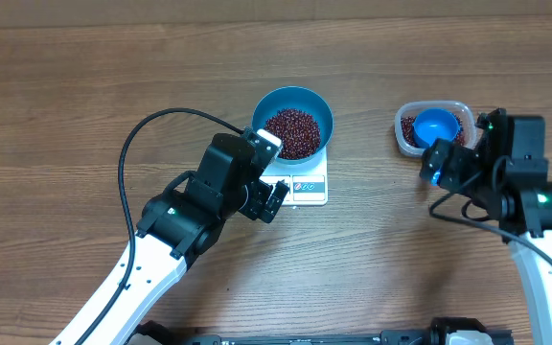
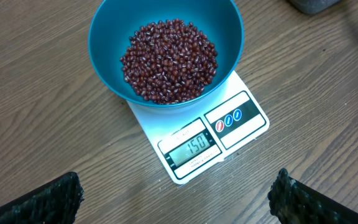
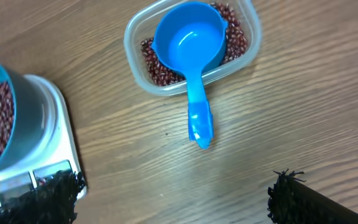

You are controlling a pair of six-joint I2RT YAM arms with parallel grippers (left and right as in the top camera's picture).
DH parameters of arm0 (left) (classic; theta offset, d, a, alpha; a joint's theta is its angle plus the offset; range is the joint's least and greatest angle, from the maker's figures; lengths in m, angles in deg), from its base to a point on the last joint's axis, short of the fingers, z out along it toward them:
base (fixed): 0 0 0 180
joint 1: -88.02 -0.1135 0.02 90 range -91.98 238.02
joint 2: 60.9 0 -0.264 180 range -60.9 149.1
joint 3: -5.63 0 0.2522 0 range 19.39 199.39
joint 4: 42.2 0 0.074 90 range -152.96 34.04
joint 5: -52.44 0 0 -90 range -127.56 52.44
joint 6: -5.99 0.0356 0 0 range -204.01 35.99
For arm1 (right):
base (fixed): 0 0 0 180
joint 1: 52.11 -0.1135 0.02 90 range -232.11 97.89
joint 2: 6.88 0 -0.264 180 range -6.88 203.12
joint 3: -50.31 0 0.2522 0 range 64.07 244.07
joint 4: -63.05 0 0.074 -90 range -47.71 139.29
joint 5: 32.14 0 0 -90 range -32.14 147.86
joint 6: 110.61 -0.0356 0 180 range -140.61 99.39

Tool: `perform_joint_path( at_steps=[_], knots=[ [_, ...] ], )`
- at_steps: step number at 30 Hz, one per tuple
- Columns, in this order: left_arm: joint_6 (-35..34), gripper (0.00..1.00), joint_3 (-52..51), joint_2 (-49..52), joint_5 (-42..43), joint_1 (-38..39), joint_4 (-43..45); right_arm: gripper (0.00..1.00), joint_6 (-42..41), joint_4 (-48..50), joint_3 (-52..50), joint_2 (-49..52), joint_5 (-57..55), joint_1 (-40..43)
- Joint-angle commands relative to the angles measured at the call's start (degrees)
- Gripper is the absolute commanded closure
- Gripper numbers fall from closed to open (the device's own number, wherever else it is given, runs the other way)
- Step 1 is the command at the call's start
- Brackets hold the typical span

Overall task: Scoop item into bowl and weigh 150g on scale
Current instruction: 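Release the scoop in the tub and withdraw the right gripper rightward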

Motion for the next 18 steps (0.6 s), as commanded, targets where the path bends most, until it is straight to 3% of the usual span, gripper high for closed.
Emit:
perform_joint_path(
  at_steps=[1,18],
  knots=[
    [-0.7,0.0,-0.1,0.2,0.9,-0.3,0.0,0.0,4.2,-0.1,1.6,-2.8,-0.4,0.2],
    [-0.7,0.0,-0.1,0.2,0.9,-0.3,0.0,0.0,4.2,0.2,1.5,-4.5,-2.1,0.2]
  ],
)
